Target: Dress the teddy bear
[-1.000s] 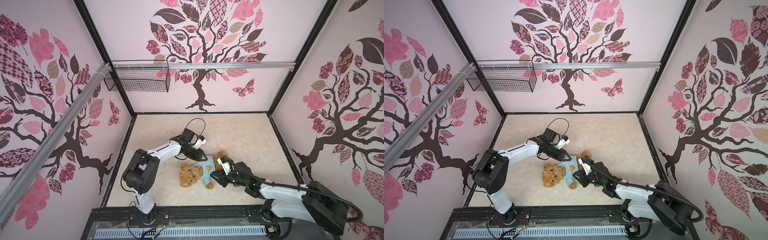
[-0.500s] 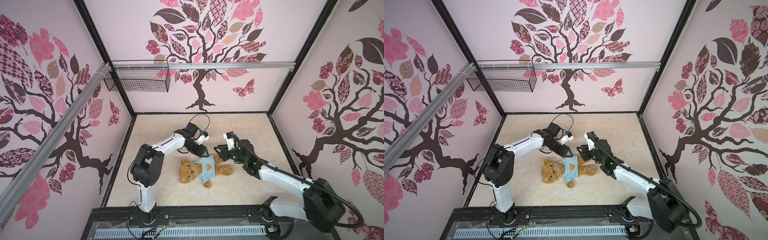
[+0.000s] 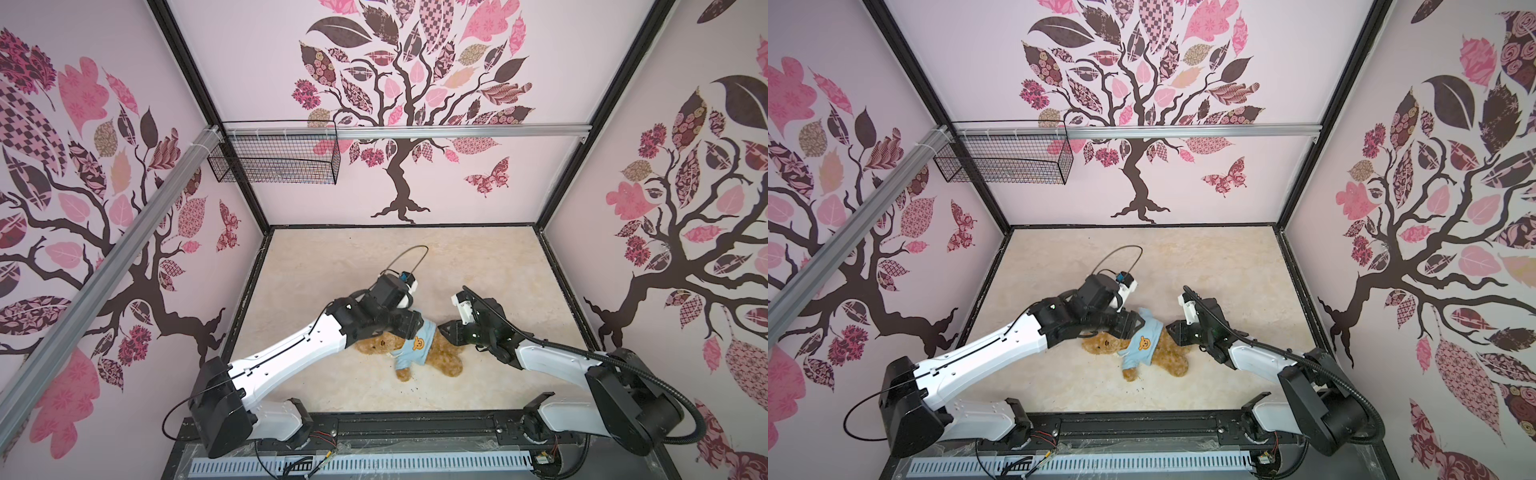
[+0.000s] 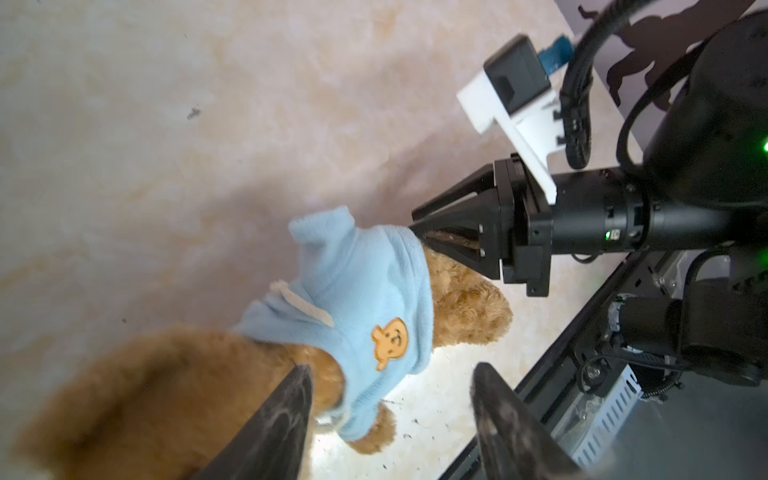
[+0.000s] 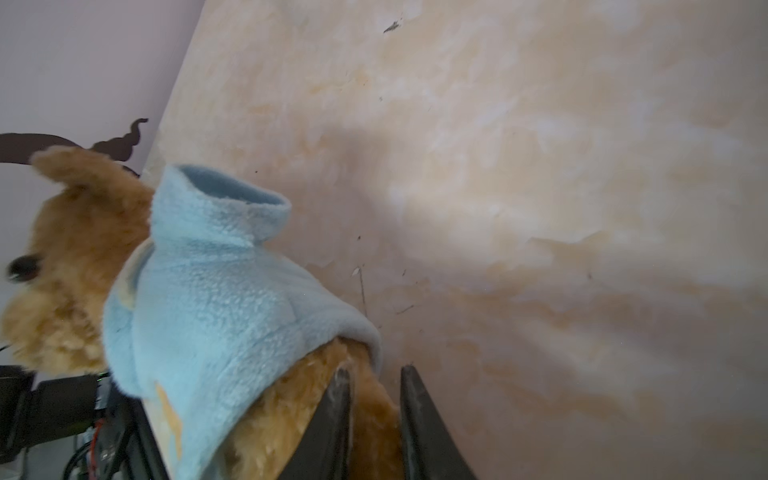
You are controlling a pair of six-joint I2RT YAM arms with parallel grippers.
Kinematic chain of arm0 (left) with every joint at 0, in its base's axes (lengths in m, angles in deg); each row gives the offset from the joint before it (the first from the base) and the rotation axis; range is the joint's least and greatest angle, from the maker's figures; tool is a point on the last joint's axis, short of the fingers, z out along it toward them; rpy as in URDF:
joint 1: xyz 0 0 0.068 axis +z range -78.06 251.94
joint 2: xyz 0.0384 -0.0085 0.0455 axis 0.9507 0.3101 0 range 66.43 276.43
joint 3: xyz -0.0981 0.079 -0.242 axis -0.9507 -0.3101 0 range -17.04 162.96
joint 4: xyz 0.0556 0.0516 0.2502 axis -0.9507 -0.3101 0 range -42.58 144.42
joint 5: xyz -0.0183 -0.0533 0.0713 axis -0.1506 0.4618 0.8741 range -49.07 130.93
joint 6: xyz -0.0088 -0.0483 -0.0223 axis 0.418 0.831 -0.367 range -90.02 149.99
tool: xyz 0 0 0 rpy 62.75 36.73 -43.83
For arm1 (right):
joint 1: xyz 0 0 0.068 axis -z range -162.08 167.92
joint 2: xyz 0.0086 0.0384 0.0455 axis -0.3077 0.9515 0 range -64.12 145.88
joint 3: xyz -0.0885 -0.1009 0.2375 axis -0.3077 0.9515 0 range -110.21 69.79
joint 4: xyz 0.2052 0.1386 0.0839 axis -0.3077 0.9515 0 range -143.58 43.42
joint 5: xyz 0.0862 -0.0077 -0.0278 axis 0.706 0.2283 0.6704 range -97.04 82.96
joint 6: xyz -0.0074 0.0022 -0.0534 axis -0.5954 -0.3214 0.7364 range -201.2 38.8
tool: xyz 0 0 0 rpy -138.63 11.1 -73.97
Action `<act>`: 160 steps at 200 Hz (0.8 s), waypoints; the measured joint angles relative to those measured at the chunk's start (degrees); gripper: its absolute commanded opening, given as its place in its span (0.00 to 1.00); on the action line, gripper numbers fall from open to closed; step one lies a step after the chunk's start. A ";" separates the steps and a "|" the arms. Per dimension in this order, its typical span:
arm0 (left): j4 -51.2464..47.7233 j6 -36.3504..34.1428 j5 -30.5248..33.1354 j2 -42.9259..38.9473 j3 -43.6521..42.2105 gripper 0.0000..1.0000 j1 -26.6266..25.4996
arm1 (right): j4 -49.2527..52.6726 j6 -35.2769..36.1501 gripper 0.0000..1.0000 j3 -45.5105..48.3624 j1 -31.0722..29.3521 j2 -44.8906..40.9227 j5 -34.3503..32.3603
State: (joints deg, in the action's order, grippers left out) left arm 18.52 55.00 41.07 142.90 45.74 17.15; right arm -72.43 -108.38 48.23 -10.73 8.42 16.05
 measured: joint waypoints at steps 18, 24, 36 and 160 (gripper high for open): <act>0.83 2.51 5.07 0.72 -2.62 0.64 -5.77 | -3.30 -4.04 0.22 3.28 -0.17 -2.78 2.21; 0.90 2.99 6.36 1.33 -3.02 0.64 -7.34 | -3.93 -5.16 0.22 4.11 -0.24 -3.37 2.91; 1.16 3.48 8.59 3.06 -3.17 0.64 -9.49 | -5.25 -7.08 0.22 5.27 -0.44 -3.96 3.96; 6.73 -1.97 15.65 13.90 -3.74 0.12 -10.78 | -10.91 -7.93 0.31 7.50 -0.72 -6.47 5.57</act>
State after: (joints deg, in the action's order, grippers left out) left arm 25.25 53.03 56.72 156.80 42.00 6.38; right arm -83.34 -116.31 55.73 -11.45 1.95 21.62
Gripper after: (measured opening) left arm 0.189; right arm 0.274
